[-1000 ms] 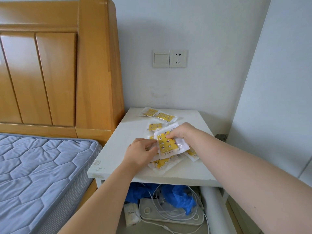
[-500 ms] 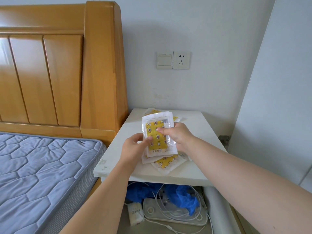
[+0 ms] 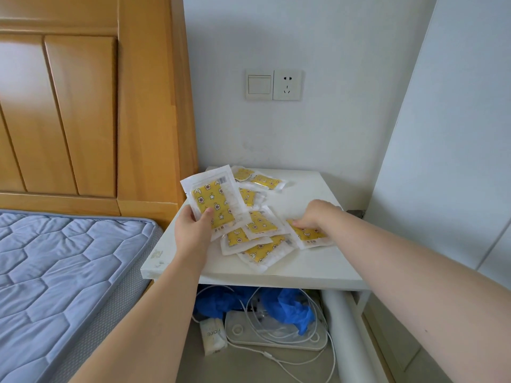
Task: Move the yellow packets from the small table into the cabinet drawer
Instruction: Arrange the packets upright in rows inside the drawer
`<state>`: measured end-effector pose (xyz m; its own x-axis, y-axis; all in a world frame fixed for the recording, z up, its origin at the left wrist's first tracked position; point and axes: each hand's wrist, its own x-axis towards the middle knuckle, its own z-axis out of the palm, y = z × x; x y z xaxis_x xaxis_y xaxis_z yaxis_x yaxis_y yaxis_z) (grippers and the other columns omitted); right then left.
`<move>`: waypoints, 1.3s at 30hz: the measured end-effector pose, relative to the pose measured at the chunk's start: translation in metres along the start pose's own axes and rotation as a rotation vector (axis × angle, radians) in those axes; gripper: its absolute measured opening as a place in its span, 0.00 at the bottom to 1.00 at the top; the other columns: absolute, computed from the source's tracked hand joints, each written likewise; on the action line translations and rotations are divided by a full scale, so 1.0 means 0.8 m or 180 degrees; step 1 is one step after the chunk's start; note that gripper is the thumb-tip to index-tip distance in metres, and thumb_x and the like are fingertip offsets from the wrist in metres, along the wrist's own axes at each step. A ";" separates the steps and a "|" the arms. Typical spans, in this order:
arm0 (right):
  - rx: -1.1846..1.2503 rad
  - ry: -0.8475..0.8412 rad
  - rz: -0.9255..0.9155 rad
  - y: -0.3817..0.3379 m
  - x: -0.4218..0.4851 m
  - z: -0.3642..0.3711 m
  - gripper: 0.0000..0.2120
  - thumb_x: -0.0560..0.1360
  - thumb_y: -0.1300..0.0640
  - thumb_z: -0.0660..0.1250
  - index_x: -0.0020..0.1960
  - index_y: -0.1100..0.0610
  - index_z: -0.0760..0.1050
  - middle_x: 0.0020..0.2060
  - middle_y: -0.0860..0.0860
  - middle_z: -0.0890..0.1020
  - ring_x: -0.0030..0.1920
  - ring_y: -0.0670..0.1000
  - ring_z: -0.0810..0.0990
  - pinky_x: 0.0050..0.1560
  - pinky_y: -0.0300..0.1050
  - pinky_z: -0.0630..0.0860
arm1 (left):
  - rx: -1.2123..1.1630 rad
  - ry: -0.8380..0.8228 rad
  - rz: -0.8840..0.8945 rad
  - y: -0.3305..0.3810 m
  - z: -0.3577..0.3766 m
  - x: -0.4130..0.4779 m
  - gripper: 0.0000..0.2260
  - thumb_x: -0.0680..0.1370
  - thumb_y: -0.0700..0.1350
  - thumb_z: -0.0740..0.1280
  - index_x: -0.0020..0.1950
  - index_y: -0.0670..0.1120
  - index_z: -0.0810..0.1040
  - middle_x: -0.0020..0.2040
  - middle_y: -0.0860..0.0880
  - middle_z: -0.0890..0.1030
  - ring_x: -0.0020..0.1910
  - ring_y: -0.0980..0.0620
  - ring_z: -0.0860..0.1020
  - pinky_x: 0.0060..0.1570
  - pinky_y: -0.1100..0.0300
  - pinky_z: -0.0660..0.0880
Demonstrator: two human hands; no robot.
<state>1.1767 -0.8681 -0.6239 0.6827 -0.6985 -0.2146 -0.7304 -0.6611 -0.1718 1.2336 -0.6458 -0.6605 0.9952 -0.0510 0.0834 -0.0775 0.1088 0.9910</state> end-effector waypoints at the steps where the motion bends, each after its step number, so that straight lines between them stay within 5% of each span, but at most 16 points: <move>1: -0.0225 -0.0145 0.0072 0.002 -0.002 0.000 0.34 0.68 0.31 0.65 0.61 0.57 0.72 0.61 0.54 0.75 0.63 0.59 0.72 0.62 0.49 0.71 | 0.0026 0.0034 0.0009 0.000 0.001 0.001 0.02 0.80 0.44 0.65 0.47 0.51 0.75 0.47 0.52 0.81 0.48 0.52 0.80 0.44 0.57 0.77; 6: -0.0476 -0.0517 0.0094 0.006 -0.027 -0.025 0.30 0.80 0.39 0.53 0.71 0.61 0.67 0.69 0.56 0.71 0.67 0.56 0.71 0.64 0.43 0.66 | 0.0126 0.0286 -0.0022 -0.005 0.002 0.007 0.04 0.81 0.48 0.61 0.47 0.51 0.71 0.45 0.53 0.78 0.48 0.50 0.78 0.47 0.55 0.75; 10: -0.0359 -0.0427 -0.0025 0.013 -0.024 -0.032 0.28 0.78 0.41 0.60 0.68 0.60 0.70 0.67 0.55 0.73 0.66 0.55 0.72 0.62 0.43 0.68 | 0.0243 0.0392 -0.0010 -0.005 0.003 0.006 0.06 0.82 0.49 0.59 0.53 0.47 0.70 0.45 0.52 0.75 0.46 0.50 0.75 0.47 0.54 0.71; 15: 0.2101 0.0014 -0.0050 0.011 0.004 -0.046 0.22 0.73 0.60 0.71 0.64 0.65 0.72 0.59 0.58 0.77 0.61 0.59 0.75 0.62 0.51 0.71 | 0.0418 0.0344 0.0076 -0.003 0.007 0.001 0.07 0.82 0.48 0.59 0.51 0.45 0.70 0.43 0.53 0.75 0.42 0.53 0.74 0.41 0.58 0.70; 18: 0.3076 -0.0584 0.0097 -0.019 0.002 -0.047 0.10 0.73 0.59 0.71 0.53 0.60 0.77 0.43 0.54 0.84 0.56 0.56 0.80 0.63 0.54 0.72 | 0.0440 0.0332 0.0087 -0.003 0.007 0.001 0.07 0.82 0.48 0.59 0.51 0.44 0.70 0.43 0.52 0.75 0.41 0.54 0.75 0.36 0.61 0.70; 19: 0.3069 -0.0751 0.0072 -0.032 0.003 -0.045 0.06 0.74 0.57 0.70 0.47 0.59 0.76 0.38 0.53 0.85 0.60 0.55 0.78 0.65 0.55 0.70 | 0.0453 0.0344 0.0091 -0.003 0.007 0.001 0.08 0.82 0.48 0.59 0.51 0.44 0.70 0.43 0.52 0.75 0.41 0.54 0.75 0.36 0.61 0.69; 21: 0.2661 -0.0955 -0.0126 -0.053 -0.002 -0.044 0.09 0.75 0.54 0.69 0.44 0.58 0.73 0.50 0.54 0.83 0.65 0.57 0.74 0.69 0.57 0.66 | 0.0489 0.0440 0.0109 -0.002 0.008 0.000 0.08 0.82 0.48 0.59 0.51 0.44 0.69 0.42 0.52 0.75 0.41 0.54 0.74 0.35 0.60 0.68; 23: 0.1989 -0.0896 -0.0373 -0.072 -0.014 -0.039 0.10 0.76 0.53 0.67 0.53 0.59 0.74 0.66 0.57 0.74 0.68 0.59 0.70 0.69 0.57 0.65 | 0.0451 0.0580 0.0132 -0.002 0.008 -0.001 0.07 0.82 0.47 0.59 0.52 0.44 0.69 0.43 0.52 0.75 0.42 0.52 0.74 0.39 0.58 0.69; 25: 0.0921 -0.0681 -0.0719 -0.086 -0.037 -0.035 0.20 0.81 0.53 0.59 0.68 0.63 0.68 0.71 0.60 0.67 0.70 0.60 0.67 0.70 0.53 0.64 | 0.0462 0.0663 0.0155 -0.002 0.008 -0.003 0.06 0.82 0.46 0.58 0.53 0.44 0.69 0.43 0.52 0.74 0.43 0.51 0.74 0.42 0.57 0.68; 28: -0.0007 -0.0522 -0.0774 -0.100 -0.059 -0.028 0.28 0.82 0.47 0.55 0.74 0.64 0.58 0.74 0.59 0.63 0.71 0.59 0.65 0.67 0.49 0.64 | 0.0554 0.0593 0.0196 -0.002 0.009 -0.003 0.06 0.83 0.46 0.58 0.53 0.44 0.69 0.45 0.51 0.75 0.43 0.52 0.74 0.39 0.58 0.68; 33: -0.0241 -0.0836 -0.0702 -0.109 -0.063 -0.028 0.35 0.78 0.43 0.61 0.75 0.62 0.56 0.72 0.60 0.65 0.68 0.59 0.70 0.63 0.50 0.69 | 0.0814 0.0431 0.0200 -0.002 0.013 -0.002 0.06 0.83 0.47 0.58 0.52 0.45 0.68 0.44 0.52 0.76 0.41 0.53 0.76 0.37 0.58 0.71; 39: -0.0313 -0.0830 -0.0634 -0.109 -0.055 -0.022 0.34 0.79 0.42 0.58 0.76 0.61 0.54 0.75 0.59 0.60 0.72 0.59 0.64 0.67 0.50 0.64 | 0.1007 0.0343 0.0215 -0.001 0.014 -0.003 0.04 0.82 0.46 0.58 0.53 0.46 0.69 0.48 0.52 0.76 0.45 0.51 0.76 0.33 0.63 0.70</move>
<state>1.2105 -0.7843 -0.5824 0.7739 -0.4678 -0.4269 -0.5689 -0.8097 -0.1441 1.2307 -0.6572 -0.6602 0.9865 0.0528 0.1552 -0.1413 -0.2060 0.9683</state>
